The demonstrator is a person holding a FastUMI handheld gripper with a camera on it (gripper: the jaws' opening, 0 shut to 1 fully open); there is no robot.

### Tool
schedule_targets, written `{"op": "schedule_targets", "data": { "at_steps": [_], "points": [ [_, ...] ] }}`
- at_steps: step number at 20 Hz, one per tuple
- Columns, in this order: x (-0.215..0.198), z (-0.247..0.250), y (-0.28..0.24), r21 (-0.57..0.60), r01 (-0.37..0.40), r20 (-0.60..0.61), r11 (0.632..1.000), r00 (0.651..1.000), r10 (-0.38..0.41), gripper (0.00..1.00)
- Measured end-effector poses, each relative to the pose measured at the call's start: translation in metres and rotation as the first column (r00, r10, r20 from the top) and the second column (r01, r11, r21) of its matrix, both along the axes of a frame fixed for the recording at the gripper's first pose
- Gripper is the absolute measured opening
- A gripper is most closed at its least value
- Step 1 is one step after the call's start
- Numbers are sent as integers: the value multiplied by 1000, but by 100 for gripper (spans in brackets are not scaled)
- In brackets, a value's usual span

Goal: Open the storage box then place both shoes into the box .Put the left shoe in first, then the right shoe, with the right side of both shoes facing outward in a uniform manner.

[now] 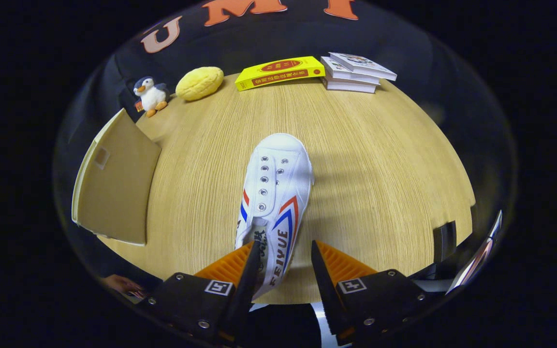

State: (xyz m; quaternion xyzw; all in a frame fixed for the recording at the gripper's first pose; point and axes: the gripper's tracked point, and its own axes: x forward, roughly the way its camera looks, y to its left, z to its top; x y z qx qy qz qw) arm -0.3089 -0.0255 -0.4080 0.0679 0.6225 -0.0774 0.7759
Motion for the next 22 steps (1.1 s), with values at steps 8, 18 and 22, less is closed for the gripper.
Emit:
{"op": "schedule_targets", "data": {
  "at_steps": [8,18,22],
  "points": [
    [5,-14,-5,-85,-5,111,996,994,14,52],
    [31,-22,-11,-87,-22,218,996,975,41,32],
    [29,-27,-18,1,119,183,993,976,-118,23]
  ]
}}
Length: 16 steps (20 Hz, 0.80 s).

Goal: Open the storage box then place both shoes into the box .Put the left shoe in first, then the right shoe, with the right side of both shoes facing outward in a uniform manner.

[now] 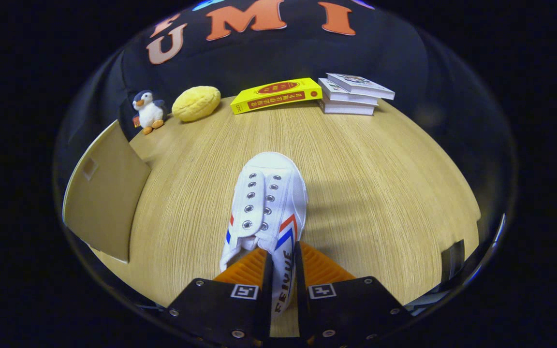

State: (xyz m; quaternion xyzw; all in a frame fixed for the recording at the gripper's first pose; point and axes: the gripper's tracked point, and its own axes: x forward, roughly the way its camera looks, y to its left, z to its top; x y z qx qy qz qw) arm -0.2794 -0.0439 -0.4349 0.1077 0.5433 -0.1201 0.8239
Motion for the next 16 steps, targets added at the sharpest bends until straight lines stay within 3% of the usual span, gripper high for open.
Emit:
{"op": "schedule_targets", "data": {
  "at_steps": [1,4,9,16],
  "points": [
    [-1,0,-1,16,36,-7,999,999,-36,14],
    [1,4,0,34,50,-8,998,999,-50,4],
    [30,25,10,136,118,47,984,991,-126,1],
    [85,62,34,174,56,159,983,984,-85,1]
  ]
}}
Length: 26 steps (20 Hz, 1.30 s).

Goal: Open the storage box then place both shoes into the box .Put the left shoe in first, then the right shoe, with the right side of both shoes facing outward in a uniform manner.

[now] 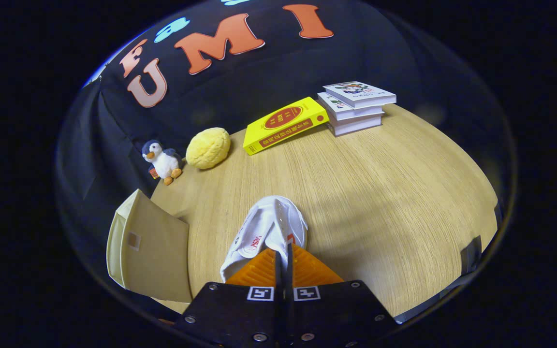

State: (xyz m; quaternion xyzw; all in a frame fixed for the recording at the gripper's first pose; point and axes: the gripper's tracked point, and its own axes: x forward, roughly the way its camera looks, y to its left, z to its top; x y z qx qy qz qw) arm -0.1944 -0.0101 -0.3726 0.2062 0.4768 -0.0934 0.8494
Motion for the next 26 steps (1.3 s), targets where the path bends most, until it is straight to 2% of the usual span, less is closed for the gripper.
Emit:
{"op": "schedule_targets", "data": {
  "at_steps": [5,8,11,14,15,17,20,22,23,26],
  "points": [
    [-7,-26,-4,-113,-59,-57,992,997,52,0],
    [-26,-46,-4,-107,-59,-114,992,992,47,2],
    [-20,-51,-5,-135,-103,-70,985,993,95,4],
    [-18,-68,-11,-217,-216,-93,952,975,200,18],
    [-19,-74,-13,-230,-246,-114,942,968,225,29],
    [-13,-78,-14,-214,-243,-104,946,969,226,32],
    [-10,-82,-17,-154,-195,-107,969,978,180,31],
    [-9,-83,-27,-138,-135,-122,981,985,119,22],
    [-8,-84,-29,-125,-108,-128,986,987,92,9],
    [-8,-76,-23,-92,-87,-147,992,986,73,2]
  ]
}}
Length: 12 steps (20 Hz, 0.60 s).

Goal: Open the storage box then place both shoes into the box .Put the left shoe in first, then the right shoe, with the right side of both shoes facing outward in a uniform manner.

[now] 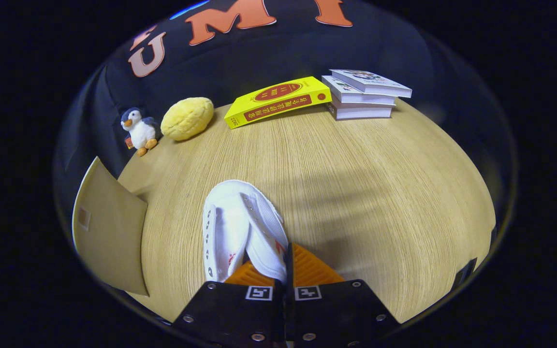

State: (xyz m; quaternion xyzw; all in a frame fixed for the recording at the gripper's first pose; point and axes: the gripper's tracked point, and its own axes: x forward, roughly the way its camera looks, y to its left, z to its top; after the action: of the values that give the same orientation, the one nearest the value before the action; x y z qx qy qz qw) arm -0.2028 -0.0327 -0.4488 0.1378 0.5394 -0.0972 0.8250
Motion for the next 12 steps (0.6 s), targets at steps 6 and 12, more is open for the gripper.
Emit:
{"op": "schedule_targets", "data": {
  "at_steps": [6,12],
  "points": [
    [30,56,27,79,36,78,996,996,-43,1],
    [60,120,68,124,-17,135,992,991,0,1]
  ]
}}
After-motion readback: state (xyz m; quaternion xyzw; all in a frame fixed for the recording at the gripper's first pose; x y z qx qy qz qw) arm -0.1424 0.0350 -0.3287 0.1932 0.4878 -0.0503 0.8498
